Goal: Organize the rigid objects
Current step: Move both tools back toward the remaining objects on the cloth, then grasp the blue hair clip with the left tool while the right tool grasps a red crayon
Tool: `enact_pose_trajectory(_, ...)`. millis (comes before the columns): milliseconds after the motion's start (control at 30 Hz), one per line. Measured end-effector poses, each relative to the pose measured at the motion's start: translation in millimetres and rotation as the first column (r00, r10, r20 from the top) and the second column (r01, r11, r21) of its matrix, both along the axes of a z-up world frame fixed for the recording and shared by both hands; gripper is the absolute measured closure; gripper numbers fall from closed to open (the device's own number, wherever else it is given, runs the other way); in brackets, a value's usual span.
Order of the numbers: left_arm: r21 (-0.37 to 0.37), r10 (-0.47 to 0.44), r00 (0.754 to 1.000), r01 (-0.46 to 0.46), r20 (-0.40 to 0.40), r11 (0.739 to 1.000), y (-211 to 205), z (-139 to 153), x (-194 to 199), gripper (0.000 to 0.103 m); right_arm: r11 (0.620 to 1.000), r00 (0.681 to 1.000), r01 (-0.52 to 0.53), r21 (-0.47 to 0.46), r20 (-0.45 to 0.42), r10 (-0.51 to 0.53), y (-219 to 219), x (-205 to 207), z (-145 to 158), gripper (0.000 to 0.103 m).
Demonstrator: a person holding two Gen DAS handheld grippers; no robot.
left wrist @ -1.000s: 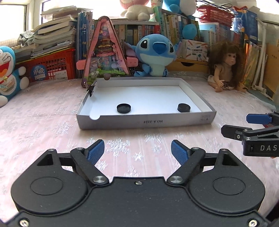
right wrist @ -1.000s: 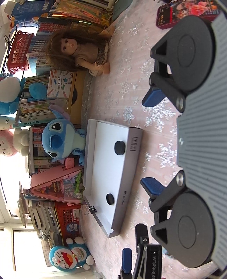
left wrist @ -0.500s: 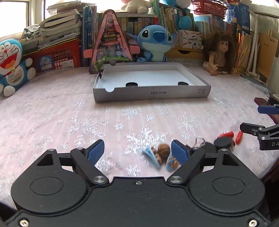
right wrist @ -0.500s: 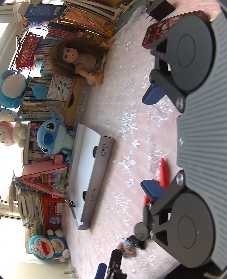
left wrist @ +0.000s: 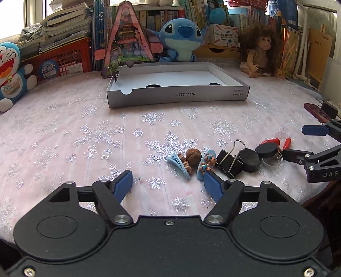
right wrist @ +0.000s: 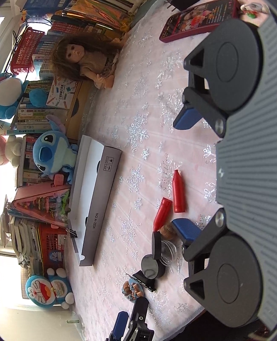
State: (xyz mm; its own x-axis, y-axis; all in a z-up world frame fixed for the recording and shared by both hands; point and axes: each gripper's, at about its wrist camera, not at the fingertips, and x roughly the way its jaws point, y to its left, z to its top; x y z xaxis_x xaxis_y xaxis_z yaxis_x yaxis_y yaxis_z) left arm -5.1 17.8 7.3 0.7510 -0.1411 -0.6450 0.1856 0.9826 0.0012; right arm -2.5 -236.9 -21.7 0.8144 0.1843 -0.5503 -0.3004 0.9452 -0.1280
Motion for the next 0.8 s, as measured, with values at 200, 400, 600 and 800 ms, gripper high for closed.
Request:
enact_pose_trajectory(200,0.005,0.063,0.998,-0.063,0.008,0.998,8.6,0.6,11.6,0.043,1.0,1.0,0.025,0.003,0.015,-0.025,-3.7,0.1,1.8,0.018)
enact_pose_trajectory(400,0.021,0.096,0.995,-0.097,0.018,0.995,12.6,-1.6,17.2,0.048,0.999,0.999,0.04,0.024,0.02,-0.041,-5.3,1.2,1.2,0.029)
enact_pose_trajectory(600,0.014,0.102,0.994,-0.102,0.029,0.995,4.9,-3.9,23.9,0.055,0.999,0.999,0.035,0.024,0.019,-0.035,-1.5,1.7,-0.9,0.031)
enact_pose_trajectory(800,-0.012,0.116,0.993,-0.115,0.038,0.993,-0.3,-4.2,32.9,0.062,0.998,0.999,0.043,0.052,0.008,-0.043,-2.4,3.7,-2.5,0.031)
